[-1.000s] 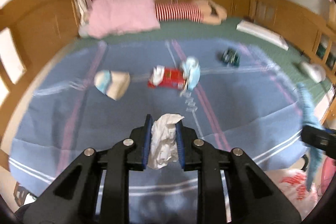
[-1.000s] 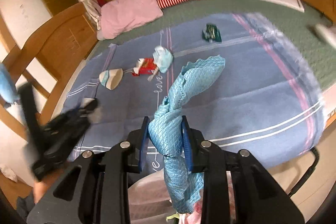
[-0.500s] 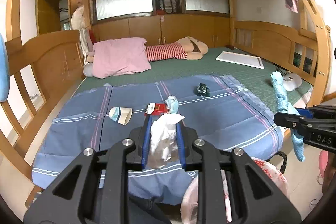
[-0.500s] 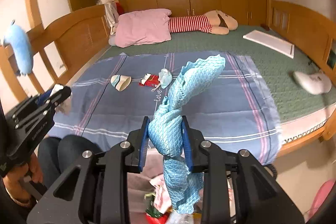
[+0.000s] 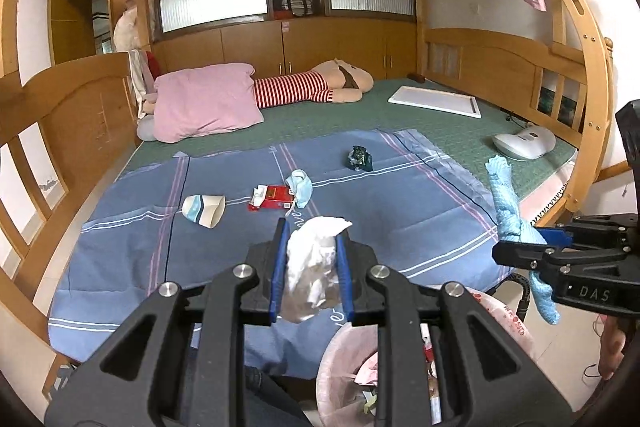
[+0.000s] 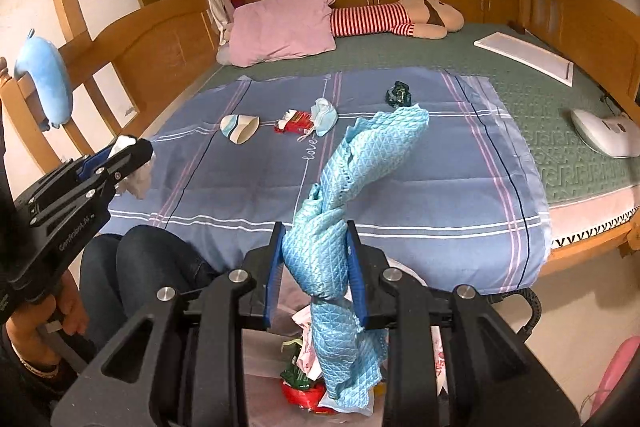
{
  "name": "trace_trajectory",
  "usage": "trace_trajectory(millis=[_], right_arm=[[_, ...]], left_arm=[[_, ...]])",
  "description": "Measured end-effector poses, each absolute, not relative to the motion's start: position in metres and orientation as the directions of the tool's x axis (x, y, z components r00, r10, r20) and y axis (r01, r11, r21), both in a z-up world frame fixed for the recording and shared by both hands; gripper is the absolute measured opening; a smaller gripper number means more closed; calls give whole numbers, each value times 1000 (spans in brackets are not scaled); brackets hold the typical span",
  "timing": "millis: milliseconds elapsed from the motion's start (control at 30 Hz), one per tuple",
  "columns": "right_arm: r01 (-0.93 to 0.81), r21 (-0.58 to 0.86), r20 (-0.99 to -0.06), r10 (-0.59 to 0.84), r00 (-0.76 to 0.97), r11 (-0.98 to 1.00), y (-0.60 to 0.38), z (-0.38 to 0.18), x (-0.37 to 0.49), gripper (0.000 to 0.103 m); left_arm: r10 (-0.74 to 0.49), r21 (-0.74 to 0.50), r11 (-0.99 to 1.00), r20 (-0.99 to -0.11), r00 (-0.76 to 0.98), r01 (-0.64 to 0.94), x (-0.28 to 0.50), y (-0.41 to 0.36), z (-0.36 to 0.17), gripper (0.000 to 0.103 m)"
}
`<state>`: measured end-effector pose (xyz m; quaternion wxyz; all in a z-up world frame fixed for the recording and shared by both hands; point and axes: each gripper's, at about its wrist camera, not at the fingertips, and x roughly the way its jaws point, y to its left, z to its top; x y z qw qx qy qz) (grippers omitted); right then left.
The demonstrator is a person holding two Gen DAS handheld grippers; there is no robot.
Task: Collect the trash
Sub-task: 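Drop the teal cloth into the bin bag with the right tool while the left tool drops the tissue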
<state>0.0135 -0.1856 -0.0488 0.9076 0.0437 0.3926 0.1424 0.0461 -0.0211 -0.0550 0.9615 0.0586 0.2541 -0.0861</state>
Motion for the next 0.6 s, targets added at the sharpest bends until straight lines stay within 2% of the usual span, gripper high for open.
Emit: trace_trajectory(millis=[333, 600], right_arm=[[-171, 227, -771, 284, 569, 959, -201, -83, 11, 30], [-124, 246, -811, 274, 517, 961, -208, -110, 17, 30]], left_arm=[[-188, 61, 962, -561, 806, 266, 43, -38, -80, 23], [-258, 34, 922, -689, 677, 386, 46, -65, -127, 23]])
